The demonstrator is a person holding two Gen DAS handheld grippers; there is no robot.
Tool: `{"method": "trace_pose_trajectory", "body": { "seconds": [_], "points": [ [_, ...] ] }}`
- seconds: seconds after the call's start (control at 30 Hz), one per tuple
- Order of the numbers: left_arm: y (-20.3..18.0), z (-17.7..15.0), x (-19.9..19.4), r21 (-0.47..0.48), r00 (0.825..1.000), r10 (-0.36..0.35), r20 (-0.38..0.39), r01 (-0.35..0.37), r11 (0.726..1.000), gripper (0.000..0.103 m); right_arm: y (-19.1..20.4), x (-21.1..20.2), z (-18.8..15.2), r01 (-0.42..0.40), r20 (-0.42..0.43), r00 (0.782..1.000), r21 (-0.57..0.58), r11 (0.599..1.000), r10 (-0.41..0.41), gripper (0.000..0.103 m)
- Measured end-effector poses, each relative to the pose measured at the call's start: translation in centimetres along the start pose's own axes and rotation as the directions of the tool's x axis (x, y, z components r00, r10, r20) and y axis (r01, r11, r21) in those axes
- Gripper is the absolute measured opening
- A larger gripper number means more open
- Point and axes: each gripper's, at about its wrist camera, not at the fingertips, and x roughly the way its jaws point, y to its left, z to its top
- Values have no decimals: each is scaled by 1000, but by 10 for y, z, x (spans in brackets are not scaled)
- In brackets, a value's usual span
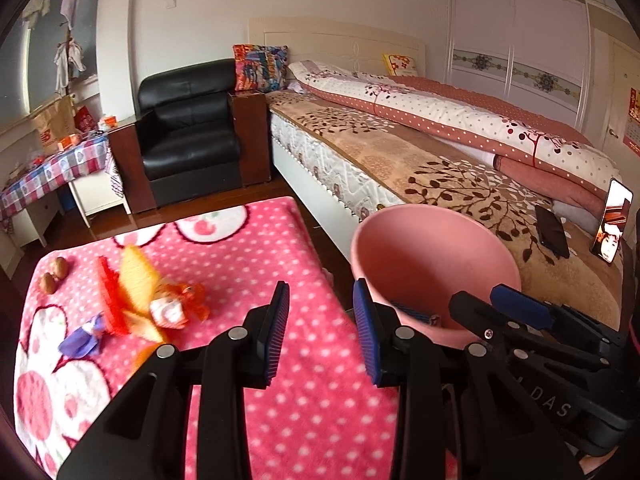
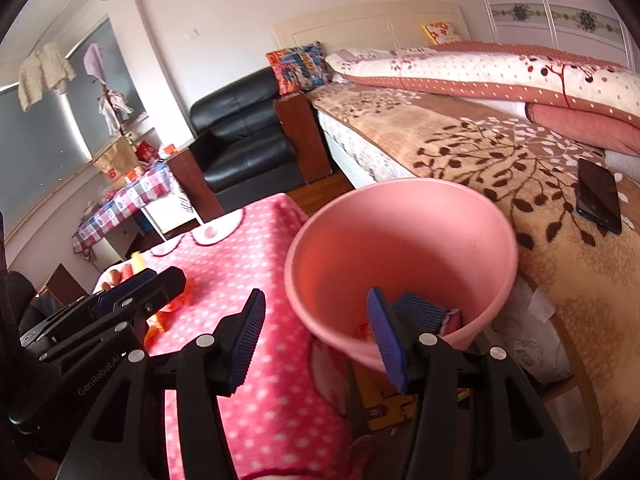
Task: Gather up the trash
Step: 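Move both open tools back over the trash on the table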
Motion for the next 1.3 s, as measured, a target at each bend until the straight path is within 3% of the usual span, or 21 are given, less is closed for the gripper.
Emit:
{"method": "trace_pose_trajectory", "body": {
  "seconds": [0.27,0.57,0.83,1.17,1.3],
  "points": [
    [29,-24,-40,-36,998,63,24,-62,997,33,44,-17,-30,-42,-9,999,4,999,42,53],
    [63,-45,-73,-93,989,143,50,-138,986,33,97,-26,-61,-93,-62,994,-100,991,87,53],
    [87,-58,-101,-142,976,198,96,-183,973,33,122,-34,-69,-124,-55,992,-145,982,117,64],
    [107,-68,-129,-182,956,253,149,-225,957,33,151,-30,-73,-131,-94,989,-206,970,114,68],
    [116,-68,-125,-198,958,252,138,-222,955,33,158,-26,-73,-143,-104,987,-229,963,122,69]
  ]
}}
